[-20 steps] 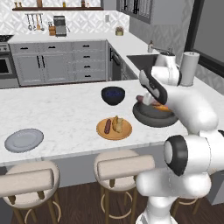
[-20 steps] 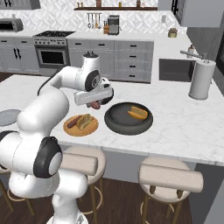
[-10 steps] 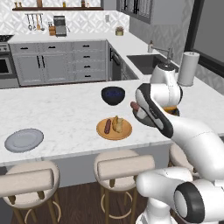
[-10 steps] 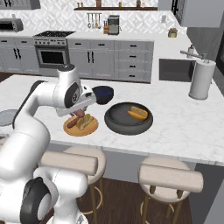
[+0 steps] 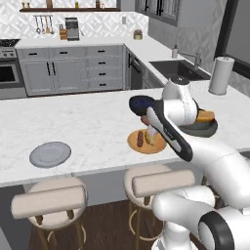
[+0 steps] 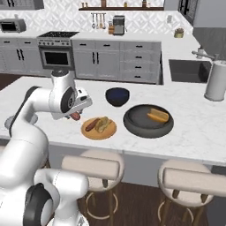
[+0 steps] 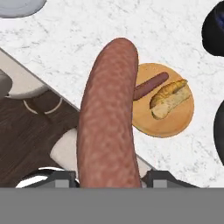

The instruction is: Place one bun and one sausage from the bowl on each plate.

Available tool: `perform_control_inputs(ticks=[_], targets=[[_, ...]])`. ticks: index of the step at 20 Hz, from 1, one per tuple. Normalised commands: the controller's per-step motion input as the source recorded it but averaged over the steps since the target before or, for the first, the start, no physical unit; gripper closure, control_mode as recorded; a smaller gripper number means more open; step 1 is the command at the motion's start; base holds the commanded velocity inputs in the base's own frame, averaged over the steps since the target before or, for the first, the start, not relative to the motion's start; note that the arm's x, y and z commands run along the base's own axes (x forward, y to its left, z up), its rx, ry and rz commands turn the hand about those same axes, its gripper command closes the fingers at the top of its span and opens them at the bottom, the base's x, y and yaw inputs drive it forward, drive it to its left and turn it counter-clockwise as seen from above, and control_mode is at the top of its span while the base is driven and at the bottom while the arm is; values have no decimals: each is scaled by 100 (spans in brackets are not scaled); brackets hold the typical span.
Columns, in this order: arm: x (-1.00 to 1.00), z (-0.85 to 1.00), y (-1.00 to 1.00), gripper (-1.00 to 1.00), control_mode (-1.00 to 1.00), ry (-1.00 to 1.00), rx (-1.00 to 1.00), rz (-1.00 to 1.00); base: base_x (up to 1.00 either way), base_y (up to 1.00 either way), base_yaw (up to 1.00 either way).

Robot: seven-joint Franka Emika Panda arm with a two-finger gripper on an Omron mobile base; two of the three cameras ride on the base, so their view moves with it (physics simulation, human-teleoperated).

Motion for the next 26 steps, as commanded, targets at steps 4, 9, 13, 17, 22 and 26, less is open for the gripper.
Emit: perform_control_inputs(ticks=[4, 9, 13, 17, 22, 26], targets=[[0, 0, 0, 100, 100, 0, 0, 0, 2, 100, -12], [0, 0, 0, 100, 100, 0, 0, 0, 30, 100, -18], [0, 0, 0, 100, 100, 0, 0, 0, 36, 100, -16], [0, 0, 0, 100, 100, 0, 0, 0, 48, 97, -2], [8, 0, 0, 100, -100, 0, 0, 0, 34, 36, 0], [32, -29, -15, 100, -100, -2, 4, -4, 0, 0, 0]])
